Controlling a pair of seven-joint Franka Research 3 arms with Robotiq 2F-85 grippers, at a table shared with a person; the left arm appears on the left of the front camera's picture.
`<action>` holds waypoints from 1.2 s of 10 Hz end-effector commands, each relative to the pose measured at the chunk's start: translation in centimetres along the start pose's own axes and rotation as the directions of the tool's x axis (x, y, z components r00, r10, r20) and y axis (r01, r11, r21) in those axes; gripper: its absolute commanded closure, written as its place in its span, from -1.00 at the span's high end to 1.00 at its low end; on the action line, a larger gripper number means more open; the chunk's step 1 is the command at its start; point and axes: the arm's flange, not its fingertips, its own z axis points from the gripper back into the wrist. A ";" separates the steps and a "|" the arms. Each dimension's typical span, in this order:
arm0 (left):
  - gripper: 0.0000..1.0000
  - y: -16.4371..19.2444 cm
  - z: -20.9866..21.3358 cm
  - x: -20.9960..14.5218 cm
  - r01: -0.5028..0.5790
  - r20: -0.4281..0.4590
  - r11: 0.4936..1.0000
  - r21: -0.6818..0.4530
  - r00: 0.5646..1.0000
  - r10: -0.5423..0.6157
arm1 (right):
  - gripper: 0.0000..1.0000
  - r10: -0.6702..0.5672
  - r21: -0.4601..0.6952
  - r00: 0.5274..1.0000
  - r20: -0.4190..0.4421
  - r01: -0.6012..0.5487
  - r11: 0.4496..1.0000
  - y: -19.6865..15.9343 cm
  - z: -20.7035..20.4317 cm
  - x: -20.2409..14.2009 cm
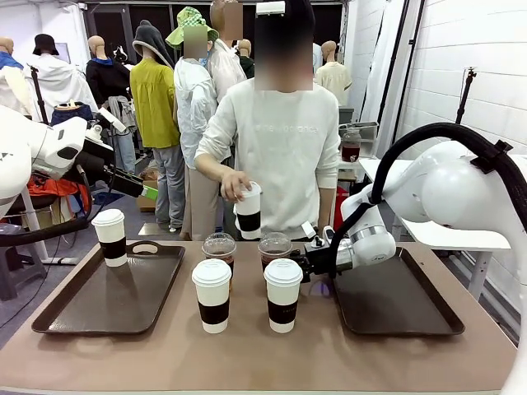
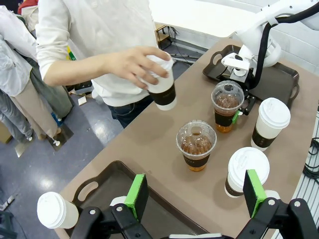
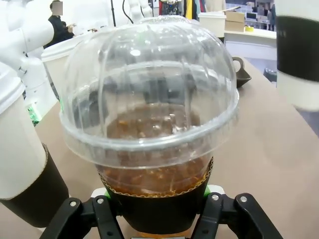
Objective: Distribute the coffee onto the tray.
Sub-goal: Pick up one iced Americano and place it on the right Handle tray.
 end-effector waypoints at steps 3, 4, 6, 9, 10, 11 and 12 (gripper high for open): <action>1.00 0.2 -0.1 -0.2 -0.001 0.008 1.000 -0.012 1.000 0.001 | 0.18 -0.002 0.038 0.999 0.044 0.001 0.999 0.4 0.7 0.8; 1.00 0.2 -0.1 -0.2 -0.001 0.008 1.000 -0.012 1.000 0.001 | 0.18 0.002 0.029 0.999 0.043 -0.003 1.000 0.8 1.4 1.4; 1.00 0.2 -0.1 -0.2 -0.001 0.008 1.000 -0.012 1.000 0.001 | 0.18 0.003 0.009 1.000 0.027 -0.003 1.000 1.8 3.8 3.2; 1.00 0.2 -0.1 -0.2 -0.001 0.008 1.000 -0.012 1.000 0.001 | 0.18 0.024 -0.037 1.000 -0.015 -0.025 0.999 3.3 8.4 5.6; 1.00 0.2 -0.1 -0.2 -0.001 0.008 1.000 -0.012 1.000 0.001 | 0.18 0.016 -0.043 1.000 -0.021 -0.017 0.999 3.7 10.2 6.2; 1.00 0.2 -0.1 -0.2 -0.001 0.008 1.000 -0.012 1.000 0.001 | 0.18 0.014 -0.051 1.000 -0.027 -0.015 0.999 4.3 12.1 6.7; 1.00 0.2 -0.1 -0.2 -0.001 0.008 1.000 -0.012 1.000 0.001 | 0.18 0.026 -0.067 0.999 -0.026 -0.028 0.997 4.8 14.4 7.0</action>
